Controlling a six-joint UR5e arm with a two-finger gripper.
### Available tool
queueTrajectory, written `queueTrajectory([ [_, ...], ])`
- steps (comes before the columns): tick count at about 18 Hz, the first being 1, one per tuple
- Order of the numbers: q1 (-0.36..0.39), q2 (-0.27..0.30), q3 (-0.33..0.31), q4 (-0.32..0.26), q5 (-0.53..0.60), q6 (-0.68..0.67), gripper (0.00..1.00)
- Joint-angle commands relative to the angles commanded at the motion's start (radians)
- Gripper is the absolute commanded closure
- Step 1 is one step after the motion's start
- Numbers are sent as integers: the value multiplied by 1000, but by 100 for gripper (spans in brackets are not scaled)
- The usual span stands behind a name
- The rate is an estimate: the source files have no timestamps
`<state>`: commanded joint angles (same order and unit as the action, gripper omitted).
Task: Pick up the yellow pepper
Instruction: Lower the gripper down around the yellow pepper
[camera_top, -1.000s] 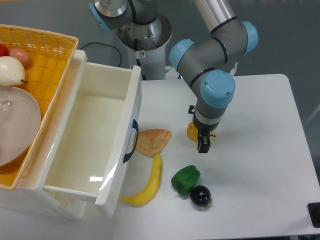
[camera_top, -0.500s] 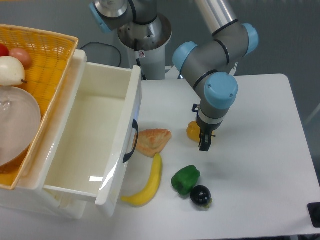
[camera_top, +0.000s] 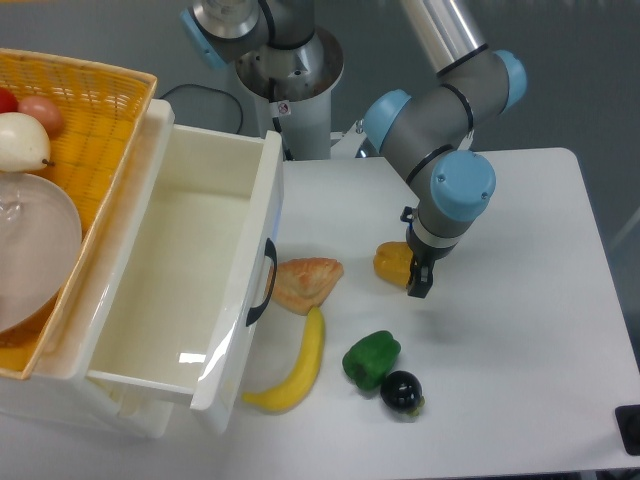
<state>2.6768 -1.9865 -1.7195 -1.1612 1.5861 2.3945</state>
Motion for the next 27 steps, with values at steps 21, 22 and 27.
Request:
queueTrajectory([
  [21,-5,-23,-12,0,6,31,0],
  [22,-3,-23,-12,0,6,31,0],
  [27,-6,-28,-11,0,9,29,9],
])
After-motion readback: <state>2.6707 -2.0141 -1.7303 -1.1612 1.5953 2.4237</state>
